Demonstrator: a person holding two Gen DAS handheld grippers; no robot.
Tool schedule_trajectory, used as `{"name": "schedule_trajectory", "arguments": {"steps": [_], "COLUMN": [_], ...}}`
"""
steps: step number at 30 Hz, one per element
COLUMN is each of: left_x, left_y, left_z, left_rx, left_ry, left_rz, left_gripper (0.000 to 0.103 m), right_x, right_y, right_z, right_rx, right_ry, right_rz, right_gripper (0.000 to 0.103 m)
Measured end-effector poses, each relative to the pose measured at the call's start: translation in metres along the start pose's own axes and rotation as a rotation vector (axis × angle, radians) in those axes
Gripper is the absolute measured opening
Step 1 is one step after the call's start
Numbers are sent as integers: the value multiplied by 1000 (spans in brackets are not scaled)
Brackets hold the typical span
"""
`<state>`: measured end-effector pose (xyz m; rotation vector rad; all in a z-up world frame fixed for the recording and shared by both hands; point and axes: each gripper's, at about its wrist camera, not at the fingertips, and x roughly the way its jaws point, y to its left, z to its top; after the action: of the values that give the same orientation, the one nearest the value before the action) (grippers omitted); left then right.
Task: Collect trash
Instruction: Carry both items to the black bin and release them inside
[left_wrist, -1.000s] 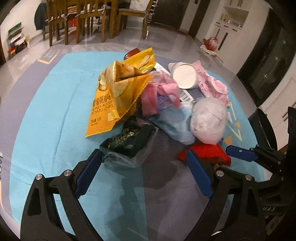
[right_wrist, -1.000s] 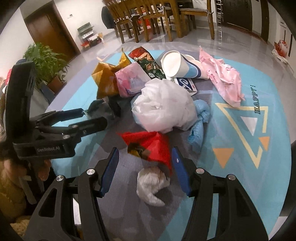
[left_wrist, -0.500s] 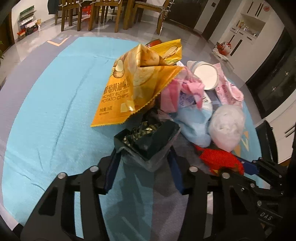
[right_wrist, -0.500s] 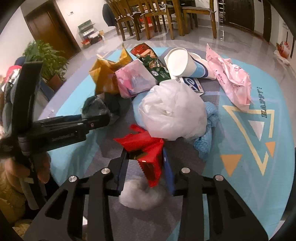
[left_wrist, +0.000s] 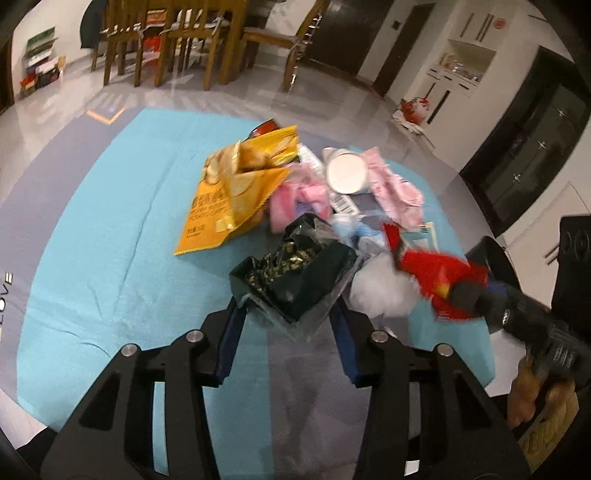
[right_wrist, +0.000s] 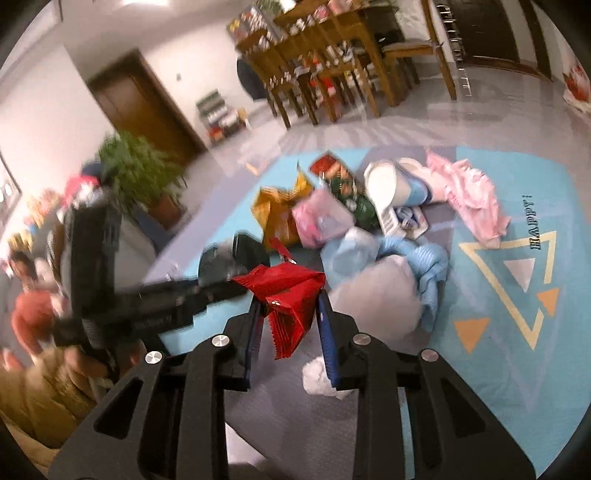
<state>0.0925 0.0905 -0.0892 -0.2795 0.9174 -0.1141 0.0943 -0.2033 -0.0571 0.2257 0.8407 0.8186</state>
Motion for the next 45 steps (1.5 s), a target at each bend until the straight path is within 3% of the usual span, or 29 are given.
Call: {"name": "schedule_trajectory", "arguments": {"steps": [6,13,24,32,37,40,42,45], "left_x": [-21,-21,24,88,121,142,154,161], "left_y": [-38,-108,-253,-365,-408,-424,-431,-429], "left_z": [6,11,17,17,17,15,13,13], "left_rx": [73,203,429,522,553,578,587,579], "left_ry": [-31,-31,36,175,186,214,224,225], "left_rz": [-73,-165,-338,-428,-419,-401,-386,-382], "left_gripper": [46,47,47,48,50,57,75,77], "right_x": [-69,-125,-223,-240,-245,-248,-253,-256], "right_y": [-32,-75,-163,-212,-232,-243,-249,-255], "right_z": [10,-3,-62,-100,-102,-100,-104,-110], "right_rx": [97,219,569,827,942,980,1022,1070], "right_ry": [-202,-321,-482,-464,-504,-529,-554,-575], "right_rz": [-42,-176,-554,-567,-531,-533,-518,-493], "right_gripper": [29,30,30,31,32,41,52,53]}}
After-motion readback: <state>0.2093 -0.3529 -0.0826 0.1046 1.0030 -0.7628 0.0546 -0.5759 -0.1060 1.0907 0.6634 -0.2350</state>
